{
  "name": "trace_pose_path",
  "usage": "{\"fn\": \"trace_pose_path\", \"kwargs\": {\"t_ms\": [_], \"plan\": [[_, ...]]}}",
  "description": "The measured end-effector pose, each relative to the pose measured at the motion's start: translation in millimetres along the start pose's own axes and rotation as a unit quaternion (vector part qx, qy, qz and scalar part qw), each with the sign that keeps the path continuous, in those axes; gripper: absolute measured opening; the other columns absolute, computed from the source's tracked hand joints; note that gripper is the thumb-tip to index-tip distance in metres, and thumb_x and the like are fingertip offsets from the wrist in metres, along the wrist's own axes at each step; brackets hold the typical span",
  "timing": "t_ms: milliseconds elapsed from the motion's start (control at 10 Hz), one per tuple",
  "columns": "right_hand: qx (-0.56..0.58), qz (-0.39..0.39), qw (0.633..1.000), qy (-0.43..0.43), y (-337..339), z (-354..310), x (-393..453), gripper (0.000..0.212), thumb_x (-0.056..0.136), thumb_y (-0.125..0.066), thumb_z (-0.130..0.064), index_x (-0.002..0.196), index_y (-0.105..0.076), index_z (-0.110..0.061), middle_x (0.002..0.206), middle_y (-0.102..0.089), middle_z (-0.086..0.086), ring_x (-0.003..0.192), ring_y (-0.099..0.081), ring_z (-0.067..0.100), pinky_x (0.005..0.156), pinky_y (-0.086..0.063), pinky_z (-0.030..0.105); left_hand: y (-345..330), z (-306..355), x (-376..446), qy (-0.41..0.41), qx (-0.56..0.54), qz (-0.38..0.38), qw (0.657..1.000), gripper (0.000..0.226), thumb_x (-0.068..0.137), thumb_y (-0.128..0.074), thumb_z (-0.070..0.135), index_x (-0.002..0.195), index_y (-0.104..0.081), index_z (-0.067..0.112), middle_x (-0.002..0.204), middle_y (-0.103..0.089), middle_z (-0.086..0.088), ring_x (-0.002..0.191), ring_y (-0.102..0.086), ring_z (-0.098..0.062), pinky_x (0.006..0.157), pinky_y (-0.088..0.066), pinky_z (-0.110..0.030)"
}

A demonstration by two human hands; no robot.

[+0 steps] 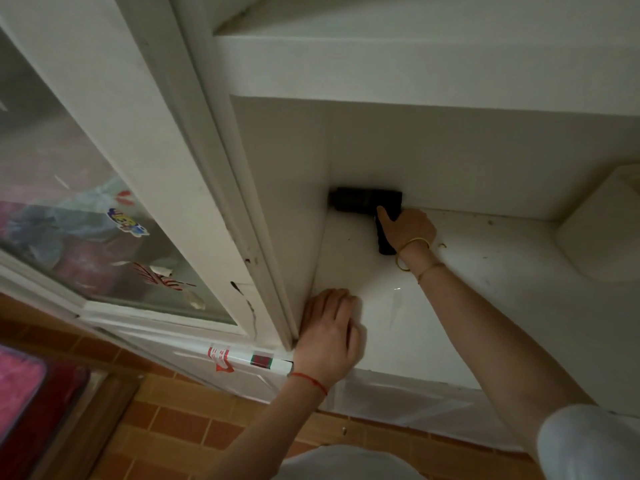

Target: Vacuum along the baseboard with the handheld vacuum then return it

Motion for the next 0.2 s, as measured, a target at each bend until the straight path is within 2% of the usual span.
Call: {"fn": "trace_pose_path", "kwargs": {"t_ms": [100,200], "plan": [[-0.064,-0.011,0.998,0.017,8.3,-4.8,-3.9,0.066,0.092,-0.032,-0.066,0.062,-0.051,-0.011,0.081,-0.067,0.010,0.063,-0.052,0.021,0.050,-0.031,0.026,3.6,3.9,0.0,0.000,-0.003,-0.001,1.000,0.037,0.080,-0.048,0.022,0.114,-0.058,0.013,0.119,-0.060,-0.007,0.112,-0.050,-0.027,0.098,-0.041,-0.039],[-0.061,-0.006,0.998,0.033,16.6,-4.2,-10.5,0.069,0.091,-0.031,-0.068,0.093,-0.062,-0.006,0.098,-0.068,0.013,0.081,-0.061,0.027,0.063,-0.038,0.028,0.4,3.0,-0.5,-0.004,-0.004,-0.005,1.000,0.037,0.081,-0.046,0.023,0.115,-0.059,0.013,0.121,-0.060,-0.008,0.112,-0.050,-0.027,0.099,-0.040,-0.038]]}}
Point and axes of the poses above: each hand's wrist, its own x-axis towards the middle knuckle, its own y-axis out of the back of the hand, z = x × y, the point moved 9 cm from there along x, towards the middle knuckle
